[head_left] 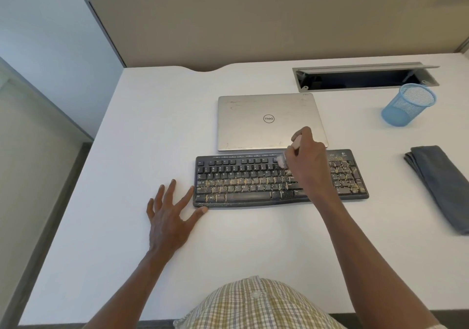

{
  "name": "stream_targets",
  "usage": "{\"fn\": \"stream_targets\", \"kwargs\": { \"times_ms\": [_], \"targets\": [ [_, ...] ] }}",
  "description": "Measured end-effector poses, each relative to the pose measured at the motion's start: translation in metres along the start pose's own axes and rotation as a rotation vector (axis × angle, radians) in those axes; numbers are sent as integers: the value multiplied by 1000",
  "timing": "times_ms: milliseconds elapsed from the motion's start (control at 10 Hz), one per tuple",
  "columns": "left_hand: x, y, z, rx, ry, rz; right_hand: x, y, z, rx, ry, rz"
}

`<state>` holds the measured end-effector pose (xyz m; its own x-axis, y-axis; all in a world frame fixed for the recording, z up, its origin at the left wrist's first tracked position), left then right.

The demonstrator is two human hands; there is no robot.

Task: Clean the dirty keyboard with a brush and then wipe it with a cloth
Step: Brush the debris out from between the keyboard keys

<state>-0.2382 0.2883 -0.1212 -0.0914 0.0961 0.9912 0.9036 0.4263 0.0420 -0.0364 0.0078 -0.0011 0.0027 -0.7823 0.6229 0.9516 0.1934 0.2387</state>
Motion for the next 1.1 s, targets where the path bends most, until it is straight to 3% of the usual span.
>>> {"fn": "stream_targets", "kwargs": {
  "times_ms": [600, 700, 800, 1000, 1100],
  "targets": [
    [0, 0, 1, -1, 18, -1, 3, 2, -12, -17, 29, 78],
    [0, 0, 1, 0, 18, 0, 9, 3, -13, -50, 44, 45],
    [0, 0, 0, 3, 16, 3, 17, 5, -14, -68, 95, -90],
    [-1, 0, 0, -1, 19, 5, 12, -2, -22, -83, 49, 0],
    [-1, 1, 1, -2, 25, 6, 16, 2, -21, -110, 51, -36]
  ]
}}
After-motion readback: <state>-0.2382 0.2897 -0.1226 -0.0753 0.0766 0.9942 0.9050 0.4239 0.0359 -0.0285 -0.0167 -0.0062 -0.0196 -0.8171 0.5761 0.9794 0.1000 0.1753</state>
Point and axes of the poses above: each hand's wrist, its own y-axis towards the middle knuckle, its own x-axis out of the back of the hand, z = x × y, the point moved 3 cm from there along y, towards the middle knuckle, and after that the axes turned 15 degrees about y, right-handed, at the moved point
